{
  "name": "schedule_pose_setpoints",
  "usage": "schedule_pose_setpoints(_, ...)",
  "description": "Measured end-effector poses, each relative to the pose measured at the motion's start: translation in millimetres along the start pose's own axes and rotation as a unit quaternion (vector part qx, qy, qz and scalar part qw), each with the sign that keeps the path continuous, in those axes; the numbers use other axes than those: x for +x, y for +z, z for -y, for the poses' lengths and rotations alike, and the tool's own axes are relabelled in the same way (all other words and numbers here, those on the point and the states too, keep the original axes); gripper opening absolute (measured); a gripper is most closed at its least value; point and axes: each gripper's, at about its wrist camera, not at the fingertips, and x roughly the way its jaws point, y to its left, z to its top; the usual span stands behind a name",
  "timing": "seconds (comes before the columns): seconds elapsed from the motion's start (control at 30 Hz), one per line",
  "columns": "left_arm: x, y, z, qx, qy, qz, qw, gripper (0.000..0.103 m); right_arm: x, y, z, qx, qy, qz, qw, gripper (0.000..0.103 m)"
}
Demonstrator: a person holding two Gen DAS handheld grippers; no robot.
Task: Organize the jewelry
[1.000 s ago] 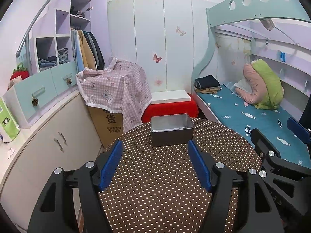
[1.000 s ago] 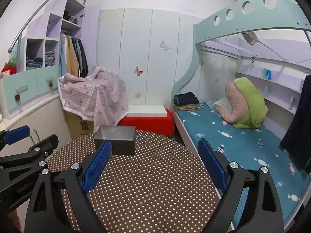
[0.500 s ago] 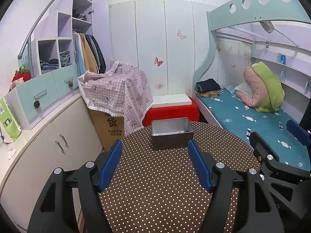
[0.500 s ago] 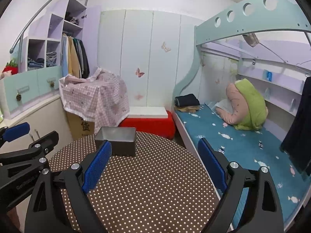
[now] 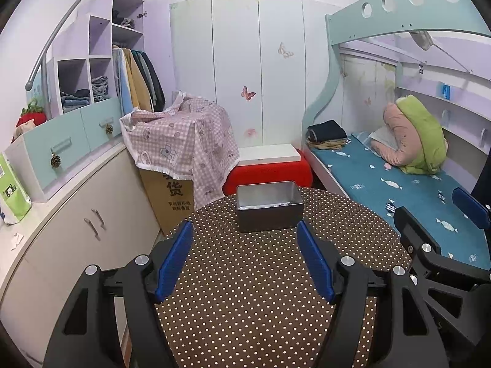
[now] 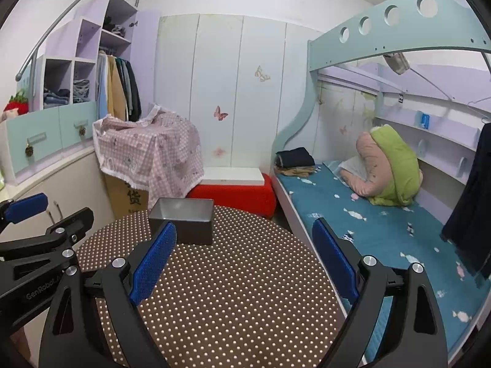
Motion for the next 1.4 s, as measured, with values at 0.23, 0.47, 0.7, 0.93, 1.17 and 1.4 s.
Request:
schedule_pose_setpoints(0.23, 0.5, 0.4, -1.2, 0.002, 0.001, 0.001, 1.0, 0.067, 0.4, -2.1, -0.7, 0.001, 0.003, -0.003, 1.0, 0.087)
schedule_pose_setpoints(0.47, 1.2, -0.8, -3.7, 0.001, 0.001, 0.0, 1.0, 0.066, 1.0, -2.3, -2.1, -0.003, -0.001, -0.006, 1.0, 0.087)
schedule_pose_setpoints(0.7, 2.6, -2.7, -7.5, -0.002, -0.004, -0.003, 1.0, 0.066, 1.8, -2.0, -2.6, -0.004, -0.001, -0.008, 1.0, 0.087)
schedule_pose_setpoints(0.93, 5.2, -5.0, -10.5, -0.004, -0.005, -0.006, 1.0, 0.066, 4.7, -3.9, 0.1, -0.001, 0.001, -0.013, 1.0, 0.087)
schedule_pose_setpoints(1.17, 8.6, -5.9, -11.6, -0.011, -0.006, -0.004, 0.9999, 0.066, 10.2, -5.2, 2.4, -0.002, 0.0, -0.019, 1.0, 0.087)
schedule_pose_setpoints(1.4, 8.7, -5.2, -12.8, -0.017, -0.011, 0.011, 0.9997, 0.066, 14.7, -3.9, 2.7, -0.004, 0.003, -0.024, 1.0, 0.087)
